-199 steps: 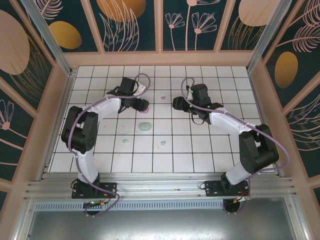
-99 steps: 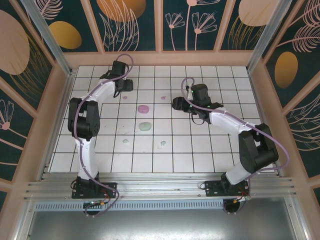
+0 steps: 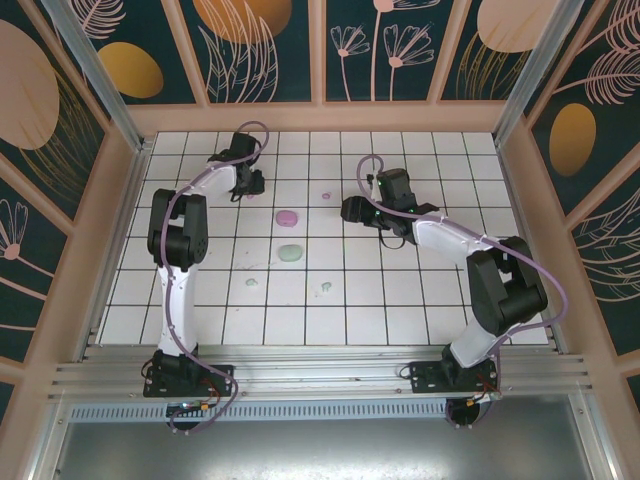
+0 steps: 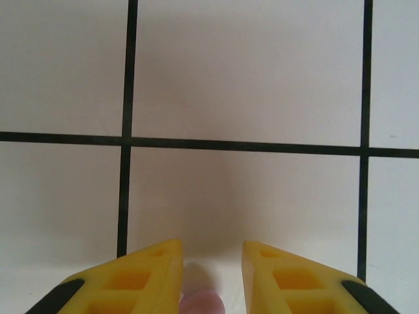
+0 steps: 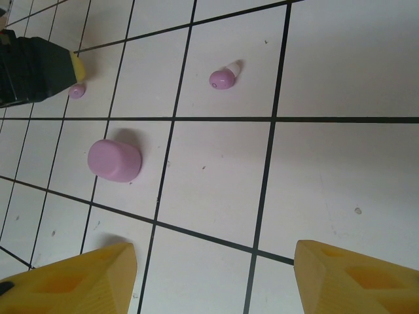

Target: Insert the wireless bluetooth earbuds into the charging case

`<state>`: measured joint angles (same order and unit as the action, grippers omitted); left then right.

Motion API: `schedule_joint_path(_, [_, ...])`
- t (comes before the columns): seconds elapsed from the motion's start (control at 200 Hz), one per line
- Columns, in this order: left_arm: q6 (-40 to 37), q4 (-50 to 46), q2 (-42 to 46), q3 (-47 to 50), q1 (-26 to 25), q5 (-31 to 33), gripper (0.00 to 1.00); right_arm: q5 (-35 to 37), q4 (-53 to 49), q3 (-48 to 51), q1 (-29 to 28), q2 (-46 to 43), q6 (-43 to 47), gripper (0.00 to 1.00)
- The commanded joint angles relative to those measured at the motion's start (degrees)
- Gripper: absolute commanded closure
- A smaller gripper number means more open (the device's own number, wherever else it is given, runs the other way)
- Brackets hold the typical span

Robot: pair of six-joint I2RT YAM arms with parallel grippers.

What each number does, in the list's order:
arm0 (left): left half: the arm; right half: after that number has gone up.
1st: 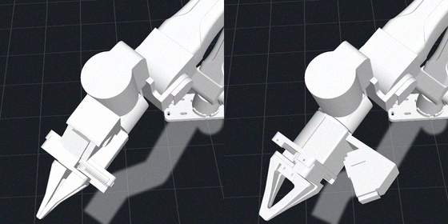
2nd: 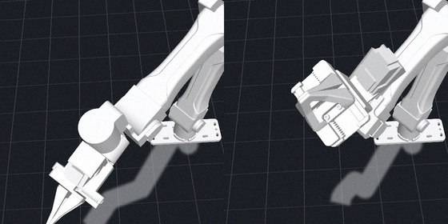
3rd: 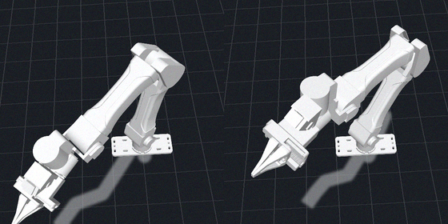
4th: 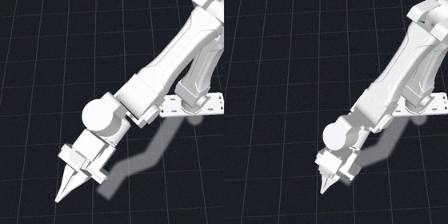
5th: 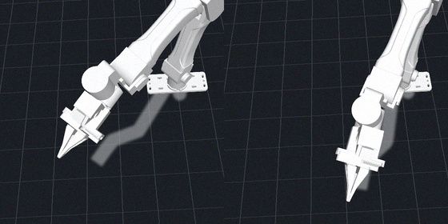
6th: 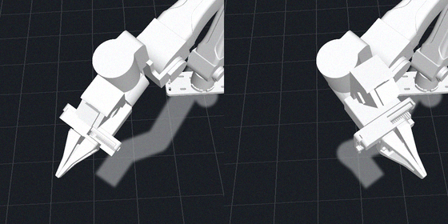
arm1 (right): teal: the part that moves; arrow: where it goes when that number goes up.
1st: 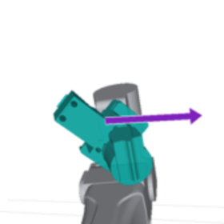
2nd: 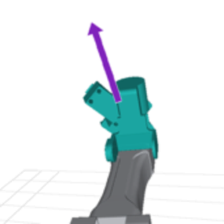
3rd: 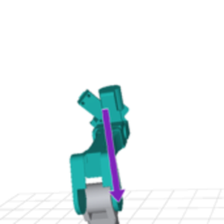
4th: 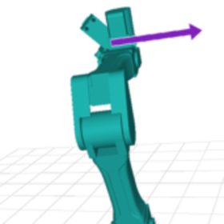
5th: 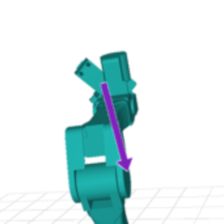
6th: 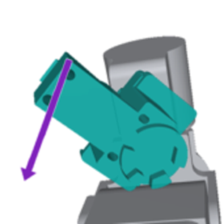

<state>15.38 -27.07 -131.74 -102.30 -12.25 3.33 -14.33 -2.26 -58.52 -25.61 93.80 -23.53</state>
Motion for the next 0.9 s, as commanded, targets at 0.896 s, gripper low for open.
schedule_joint_path(0.896, [1.59, 9.29, 24.71, 28.94, -0.82, -3.37, 0.49, -6.11, 2.79, -5.48, -3.36, 5.57, 8.35, 0.36])
